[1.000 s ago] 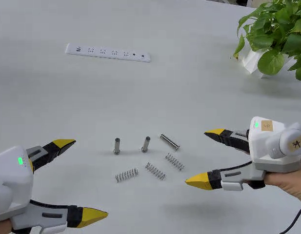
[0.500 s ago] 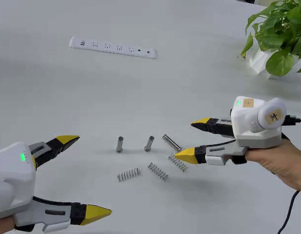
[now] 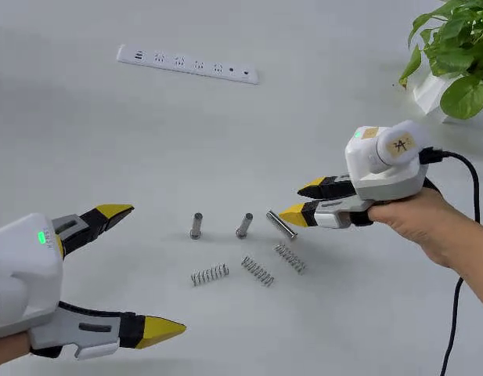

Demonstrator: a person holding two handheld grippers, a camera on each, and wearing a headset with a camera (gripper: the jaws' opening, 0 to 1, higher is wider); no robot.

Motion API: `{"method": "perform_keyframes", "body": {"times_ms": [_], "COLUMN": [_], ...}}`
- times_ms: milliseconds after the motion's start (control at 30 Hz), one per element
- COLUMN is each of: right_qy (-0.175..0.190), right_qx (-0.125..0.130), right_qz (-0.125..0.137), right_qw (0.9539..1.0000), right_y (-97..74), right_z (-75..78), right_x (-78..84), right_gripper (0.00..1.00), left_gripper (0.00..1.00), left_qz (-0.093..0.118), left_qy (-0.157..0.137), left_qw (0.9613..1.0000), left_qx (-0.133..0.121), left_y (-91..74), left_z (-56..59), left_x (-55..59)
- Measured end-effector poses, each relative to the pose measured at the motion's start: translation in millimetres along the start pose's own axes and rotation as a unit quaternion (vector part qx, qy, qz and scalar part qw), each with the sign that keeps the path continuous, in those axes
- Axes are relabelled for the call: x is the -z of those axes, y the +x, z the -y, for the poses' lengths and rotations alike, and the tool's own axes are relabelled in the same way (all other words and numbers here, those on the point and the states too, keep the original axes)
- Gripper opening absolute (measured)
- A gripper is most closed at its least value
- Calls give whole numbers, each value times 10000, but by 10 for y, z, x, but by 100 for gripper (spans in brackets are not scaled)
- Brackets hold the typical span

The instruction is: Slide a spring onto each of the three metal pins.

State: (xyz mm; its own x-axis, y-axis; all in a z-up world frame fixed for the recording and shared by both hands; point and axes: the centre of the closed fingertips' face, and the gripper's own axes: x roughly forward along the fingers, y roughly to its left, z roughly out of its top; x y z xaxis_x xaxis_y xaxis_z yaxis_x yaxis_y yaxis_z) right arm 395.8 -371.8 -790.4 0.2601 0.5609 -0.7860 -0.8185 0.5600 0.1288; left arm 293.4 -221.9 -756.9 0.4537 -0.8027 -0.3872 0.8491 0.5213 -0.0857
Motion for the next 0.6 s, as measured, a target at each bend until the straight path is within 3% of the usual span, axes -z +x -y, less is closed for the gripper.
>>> {"method": "perform_keyframes", "body": {"times_ms": [100,300,600], "right_qy": [83,53,-8], "right_qx": [-32,-61,-35], "right_qz": [-236,-756,-1158], "right_qw": [9997,9971,9933], "right_y": [117,256,379], "right_z": [86,21,32], "right_x": [0,108,201], "right_gripper": [22,17,9], "left_gripper": [99,99,99], "left_qz": [10,32,52], "left_qy": [-34,-105,-186], "left_qw": [10000,9999,9998], "left_qx": [-15,-39,-91], "left_y": [7,18,21], "left_z": [-6,-3,-29], "left_x": [19,52,94]}}
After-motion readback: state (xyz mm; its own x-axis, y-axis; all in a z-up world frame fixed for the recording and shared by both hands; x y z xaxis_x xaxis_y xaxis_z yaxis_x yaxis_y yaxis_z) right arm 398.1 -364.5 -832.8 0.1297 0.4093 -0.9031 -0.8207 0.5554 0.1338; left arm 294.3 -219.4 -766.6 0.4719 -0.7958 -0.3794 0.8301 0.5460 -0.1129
